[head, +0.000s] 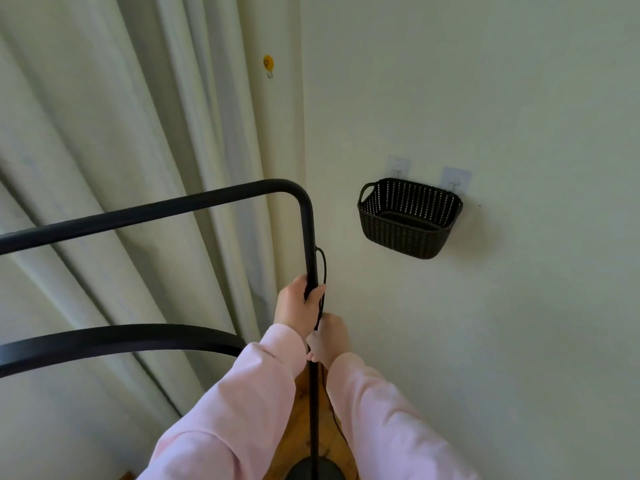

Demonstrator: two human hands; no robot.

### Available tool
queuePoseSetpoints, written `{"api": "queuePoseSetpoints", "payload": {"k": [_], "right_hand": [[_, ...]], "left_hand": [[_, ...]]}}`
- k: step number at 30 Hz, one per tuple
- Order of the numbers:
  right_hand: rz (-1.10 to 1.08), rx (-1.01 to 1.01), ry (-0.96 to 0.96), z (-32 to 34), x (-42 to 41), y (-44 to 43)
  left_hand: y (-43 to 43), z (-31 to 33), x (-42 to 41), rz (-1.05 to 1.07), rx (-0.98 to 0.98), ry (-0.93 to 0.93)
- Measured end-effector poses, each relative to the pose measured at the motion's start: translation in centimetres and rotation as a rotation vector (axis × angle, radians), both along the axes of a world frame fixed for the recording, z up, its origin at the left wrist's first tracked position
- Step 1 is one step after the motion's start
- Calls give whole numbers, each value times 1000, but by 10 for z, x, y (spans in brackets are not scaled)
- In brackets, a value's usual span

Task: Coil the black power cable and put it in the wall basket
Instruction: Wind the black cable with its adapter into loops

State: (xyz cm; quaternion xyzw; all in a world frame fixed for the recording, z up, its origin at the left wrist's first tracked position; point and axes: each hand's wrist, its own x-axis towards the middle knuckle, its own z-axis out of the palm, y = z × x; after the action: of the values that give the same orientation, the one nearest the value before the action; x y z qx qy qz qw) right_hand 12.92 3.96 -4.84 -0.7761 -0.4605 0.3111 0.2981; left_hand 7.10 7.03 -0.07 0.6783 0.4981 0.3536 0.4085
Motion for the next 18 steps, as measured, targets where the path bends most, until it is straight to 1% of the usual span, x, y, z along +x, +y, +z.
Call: {"api": "queuePoseSetpoints", "payload": {"k": [5, 10, 16, 18], "right_hand": [[-16, 15, 33, 0, 12, 19], [44, 17, -23, 0, 25, 37], [30, 48, 23, 4, 38, 64], [45, 45, 10, 4, 42, 73]], "left_hand": [[19, 0, 16, 22, 20, 14], [35, 0, 27, 58, 35, 17], [61, 2, 39, 84, 67, 33], [69, 1, 42, 96, 66, 33]]}}
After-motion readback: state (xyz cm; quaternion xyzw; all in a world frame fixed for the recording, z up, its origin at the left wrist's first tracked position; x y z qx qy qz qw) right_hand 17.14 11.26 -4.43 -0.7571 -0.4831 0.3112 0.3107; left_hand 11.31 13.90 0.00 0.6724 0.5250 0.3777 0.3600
